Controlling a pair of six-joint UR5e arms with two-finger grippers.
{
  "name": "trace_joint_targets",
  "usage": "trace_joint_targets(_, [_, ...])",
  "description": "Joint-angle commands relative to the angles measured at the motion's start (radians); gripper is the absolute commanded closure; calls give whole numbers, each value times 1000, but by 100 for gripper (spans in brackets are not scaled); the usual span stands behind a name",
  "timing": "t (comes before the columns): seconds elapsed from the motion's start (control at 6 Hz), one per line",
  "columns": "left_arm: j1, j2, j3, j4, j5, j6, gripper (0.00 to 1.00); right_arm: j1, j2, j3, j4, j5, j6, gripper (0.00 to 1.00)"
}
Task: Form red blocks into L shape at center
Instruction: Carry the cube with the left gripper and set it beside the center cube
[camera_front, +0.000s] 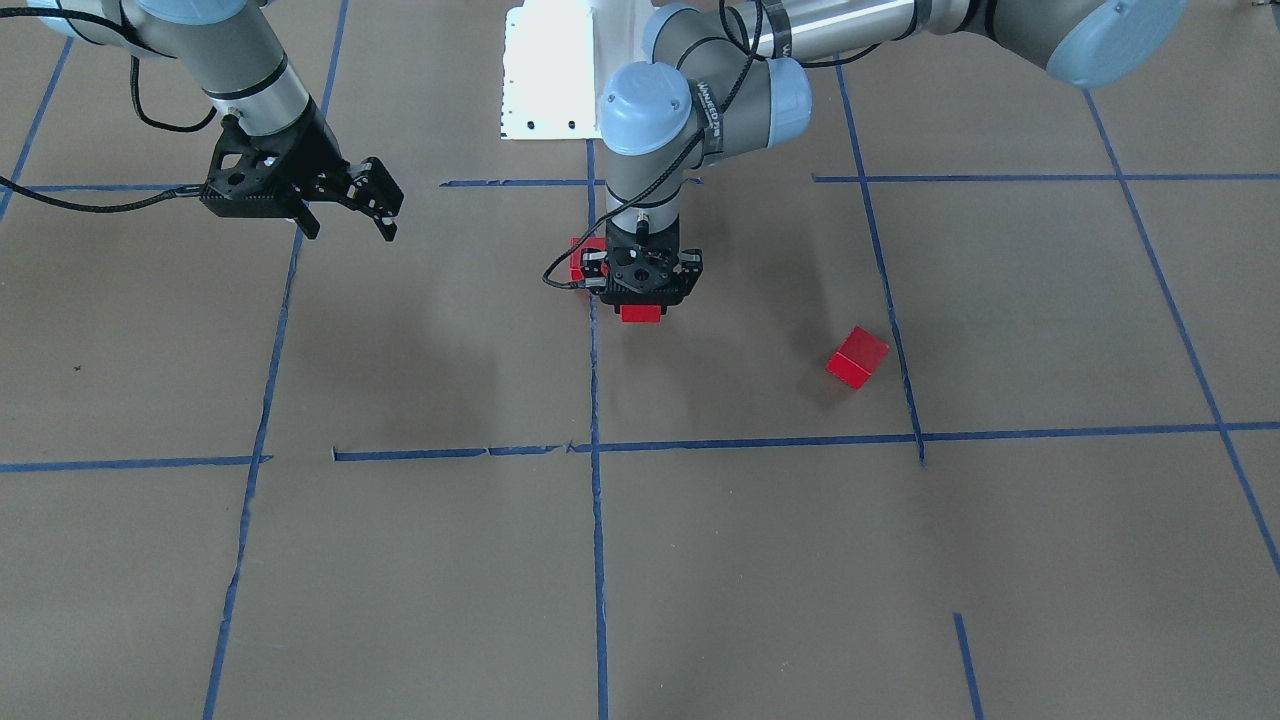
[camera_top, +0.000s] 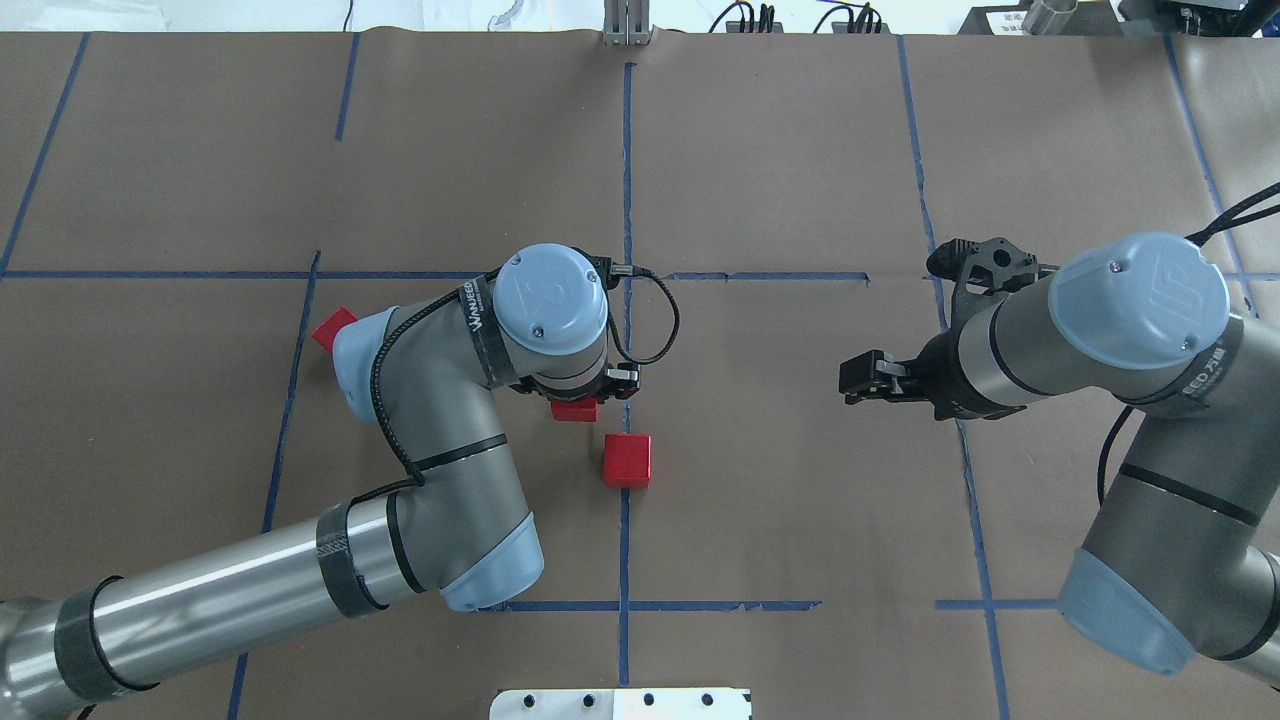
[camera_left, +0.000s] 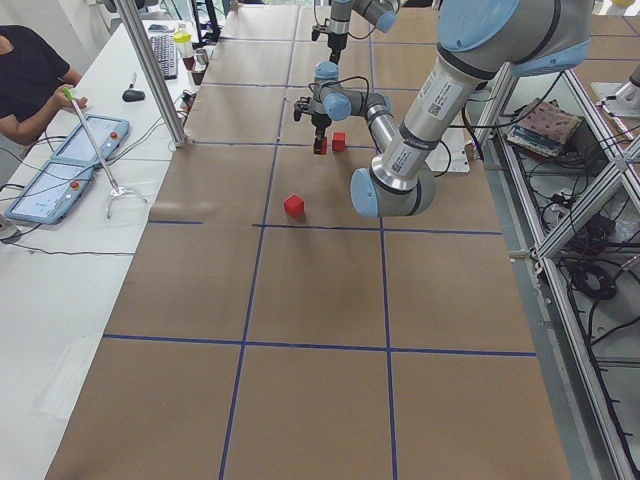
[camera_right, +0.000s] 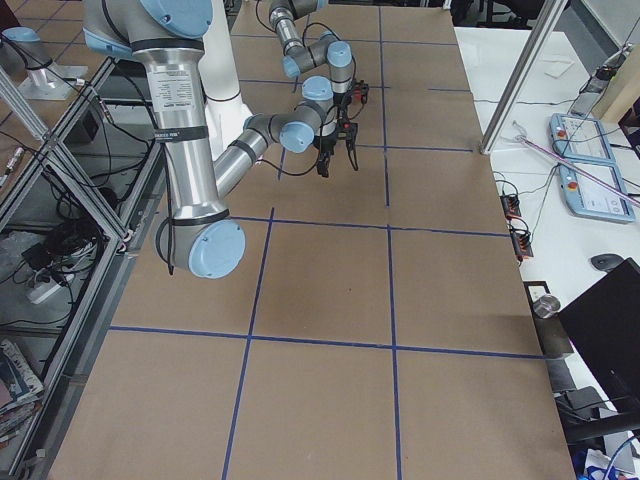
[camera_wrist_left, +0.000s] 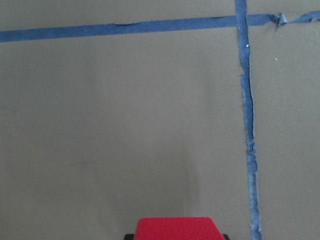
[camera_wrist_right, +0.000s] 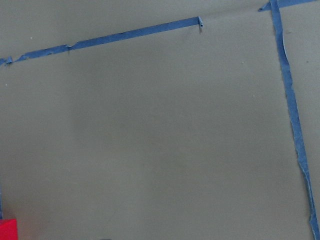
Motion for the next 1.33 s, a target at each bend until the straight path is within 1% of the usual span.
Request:
trace_joint_targets(0.0, [20, -22, 31, -2, 5, -4, 100, 0, -12, 12, 0, 0, 0, 0])
trace_joint_targets(0.83, [41, -41, 67, -52, 5, -14, 100, 0, -12, 12, 0, 0, 0, 0])
trace_joint_targets(1.0, [41, -47, 73, -57, 5, -62, 100, 0, -12, 12, 0, 0, 1, 0])
trace_joint_targets(1.17, [43, -53, 101, -98, 5, -72, 100, 0, -12, 15, 0, 0, 1, 0])
